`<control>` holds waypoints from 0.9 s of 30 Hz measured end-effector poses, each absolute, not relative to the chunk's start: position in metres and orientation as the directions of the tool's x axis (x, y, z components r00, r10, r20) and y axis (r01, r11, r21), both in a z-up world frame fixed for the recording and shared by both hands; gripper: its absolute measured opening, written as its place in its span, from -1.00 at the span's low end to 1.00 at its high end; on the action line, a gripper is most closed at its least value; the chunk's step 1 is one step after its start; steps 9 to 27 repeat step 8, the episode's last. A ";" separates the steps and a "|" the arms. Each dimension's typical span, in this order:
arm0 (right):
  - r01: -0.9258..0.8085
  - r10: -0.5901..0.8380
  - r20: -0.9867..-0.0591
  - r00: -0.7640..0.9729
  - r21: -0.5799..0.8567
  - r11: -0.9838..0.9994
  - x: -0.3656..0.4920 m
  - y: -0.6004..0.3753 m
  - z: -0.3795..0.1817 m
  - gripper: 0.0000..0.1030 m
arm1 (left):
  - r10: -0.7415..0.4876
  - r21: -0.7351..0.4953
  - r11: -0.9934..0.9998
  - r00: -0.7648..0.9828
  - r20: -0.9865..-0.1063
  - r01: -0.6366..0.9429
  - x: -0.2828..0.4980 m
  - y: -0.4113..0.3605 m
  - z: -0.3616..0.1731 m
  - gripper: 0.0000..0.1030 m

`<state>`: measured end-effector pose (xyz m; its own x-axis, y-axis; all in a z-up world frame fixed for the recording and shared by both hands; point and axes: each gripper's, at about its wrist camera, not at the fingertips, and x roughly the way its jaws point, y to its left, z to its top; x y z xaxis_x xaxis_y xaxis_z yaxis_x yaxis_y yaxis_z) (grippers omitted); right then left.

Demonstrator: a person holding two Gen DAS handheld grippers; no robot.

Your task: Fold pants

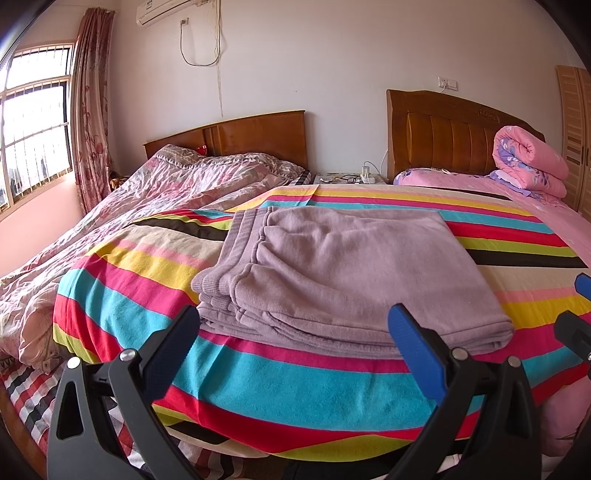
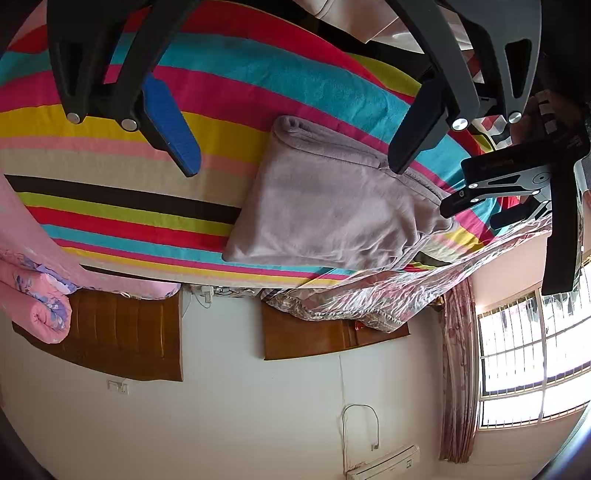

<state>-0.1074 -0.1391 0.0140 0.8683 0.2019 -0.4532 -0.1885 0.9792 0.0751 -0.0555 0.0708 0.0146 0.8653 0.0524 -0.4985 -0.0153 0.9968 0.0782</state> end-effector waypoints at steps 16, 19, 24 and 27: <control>-0.190 0.203 -0.454 0.868 0.076 0.979 -0.108 -0.139 0.014 0.90 | 0.043 0.064 0.998 0.852 -0.522 -0.011 -0.051 0.071 0.013 0.97; -0.190 0.203 -0.454 0.868 0.076 0.979 -0.108 -0.139 0.014 0.90 | 0.043 0.064 0.998 0.852 -0.522 -0.011 -0.051 0.071 0.013 0.97; -0.190 0.203 -0.454 0.868 0.076 0.979 -0.108 -0.139 0.014 0.90 | 0.043 0.064 0.998 0.852 -0.522 -0.011 -0.051 0.071 0.013 0.97; -0.190 0.203 -0.454 0.868 0.076 0.979 -0.108 -0.139 0.014 0.90 | 0.043 0.064 0.998 0.852 -0.522 -0.011 -0.051 0.071 0.013 0.97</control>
